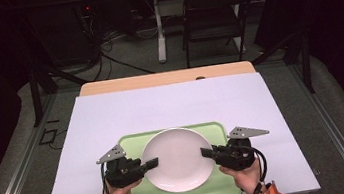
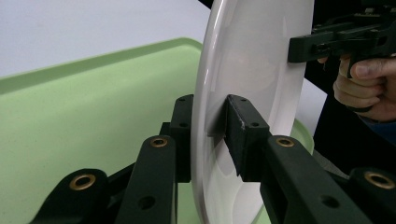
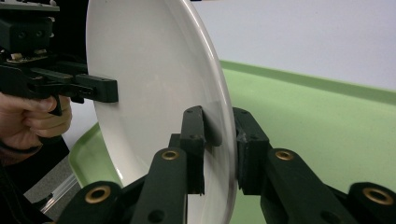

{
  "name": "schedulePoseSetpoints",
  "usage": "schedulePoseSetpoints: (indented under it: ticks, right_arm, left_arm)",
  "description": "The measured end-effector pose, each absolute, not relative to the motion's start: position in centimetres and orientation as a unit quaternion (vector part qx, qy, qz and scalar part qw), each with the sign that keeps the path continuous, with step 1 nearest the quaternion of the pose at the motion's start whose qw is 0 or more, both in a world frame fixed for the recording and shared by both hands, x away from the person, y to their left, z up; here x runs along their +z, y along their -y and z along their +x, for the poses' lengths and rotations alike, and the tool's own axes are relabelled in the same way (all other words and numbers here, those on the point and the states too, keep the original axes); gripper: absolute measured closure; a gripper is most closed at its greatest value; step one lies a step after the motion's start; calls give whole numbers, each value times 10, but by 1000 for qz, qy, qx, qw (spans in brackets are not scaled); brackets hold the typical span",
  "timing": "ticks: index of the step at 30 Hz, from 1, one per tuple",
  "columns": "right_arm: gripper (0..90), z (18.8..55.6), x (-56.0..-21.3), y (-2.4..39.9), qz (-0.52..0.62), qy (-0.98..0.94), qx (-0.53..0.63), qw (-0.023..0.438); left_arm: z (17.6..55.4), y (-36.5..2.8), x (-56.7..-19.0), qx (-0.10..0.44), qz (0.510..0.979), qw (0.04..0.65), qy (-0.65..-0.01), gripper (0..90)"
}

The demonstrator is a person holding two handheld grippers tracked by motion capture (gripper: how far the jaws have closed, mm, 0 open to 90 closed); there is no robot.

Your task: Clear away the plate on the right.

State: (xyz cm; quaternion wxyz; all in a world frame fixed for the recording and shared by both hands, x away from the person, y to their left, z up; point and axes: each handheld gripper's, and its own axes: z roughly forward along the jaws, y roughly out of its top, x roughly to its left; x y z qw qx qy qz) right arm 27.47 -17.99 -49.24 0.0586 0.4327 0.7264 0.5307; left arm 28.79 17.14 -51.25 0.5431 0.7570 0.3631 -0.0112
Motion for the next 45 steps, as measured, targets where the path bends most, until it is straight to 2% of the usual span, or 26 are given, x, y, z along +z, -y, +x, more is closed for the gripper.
schedulePoseSetpoints:
  ticks: [32,45]
  right_arm:
    - [762,279,-511,173,457,-746,485,12]
    - [749,283,-517,172,466,-746,477,10]
  left_arm:
    - [295,-173,-521,-44,772,499,-391,717]
    - [296,-170,-523,-25,778,493,-388,692]
